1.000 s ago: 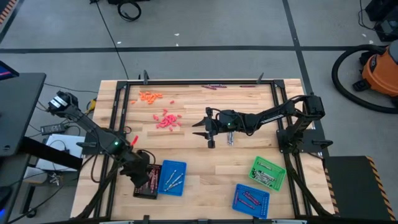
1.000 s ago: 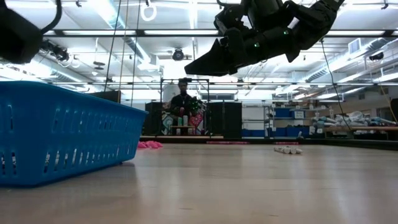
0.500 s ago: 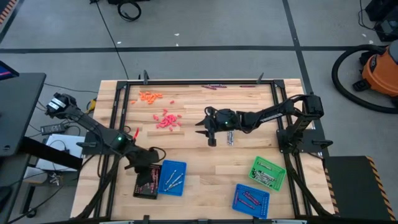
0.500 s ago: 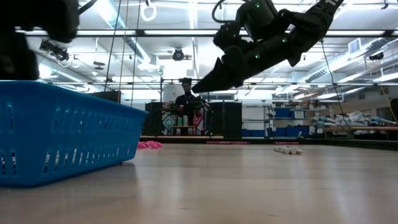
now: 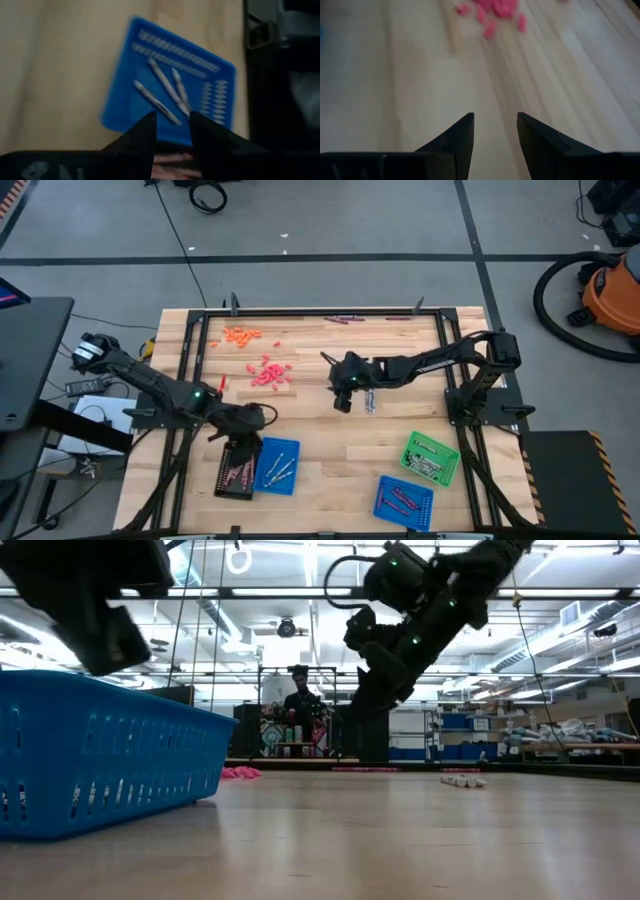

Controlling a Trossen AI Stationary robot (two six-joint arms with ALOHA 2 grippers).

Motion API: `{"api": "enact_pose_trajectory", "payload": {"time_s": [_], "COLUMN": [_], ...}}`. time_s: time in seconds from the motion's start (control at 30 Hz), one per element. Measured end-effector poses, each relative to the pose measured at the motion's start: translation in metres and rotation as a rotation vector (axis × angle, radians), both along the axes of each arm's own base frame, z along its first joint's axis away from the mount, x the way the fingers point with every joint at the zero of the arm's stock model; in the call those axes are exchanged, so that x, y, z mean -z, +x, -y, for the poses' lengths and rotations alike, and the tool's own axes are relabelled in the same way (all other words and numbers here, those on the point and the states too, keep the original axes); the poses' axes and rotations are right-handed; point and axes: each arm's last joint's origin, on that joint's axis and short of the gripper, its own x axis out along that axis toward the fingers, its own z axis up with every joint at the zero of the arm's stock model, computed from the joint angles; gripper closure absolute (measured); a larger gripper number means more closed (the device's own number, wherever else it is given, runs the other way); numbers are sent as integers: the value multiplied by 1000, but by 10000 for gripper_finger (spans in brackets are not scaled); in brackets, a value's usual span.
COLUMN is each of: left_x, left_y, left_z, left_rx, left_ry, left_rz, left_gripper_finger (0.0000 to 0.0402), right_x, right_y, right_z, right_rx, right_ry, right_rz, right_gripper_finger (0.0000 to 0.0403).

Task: Sort crayons
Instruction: Put the white crayon into the left blue bin

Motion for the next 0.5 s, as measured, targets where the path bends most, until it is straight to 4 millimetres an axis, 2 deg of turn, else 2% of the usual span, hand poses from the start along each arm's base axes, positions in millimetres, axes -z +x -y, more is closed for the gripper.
{"api": "enact_pose_trajectory", "payload": {"time_s": [0.2, 0.5], "left_x": [-1, -1], "left_y": [6, 9], "left_z": [-13, -23], "left_rx": [-36, -97], "left_ry": [144, 329], "left_rz": [77, 126], "left_gripper_finger": [274, 274], "right_x": [-16, -16], "right_y": [-7, -38], "right_z": [3, 1], "right_rx": [168, 318], "right_ry": [64, 155], "right_rz": [-238, -585], "right_gripper_finger": [245, 245]}}
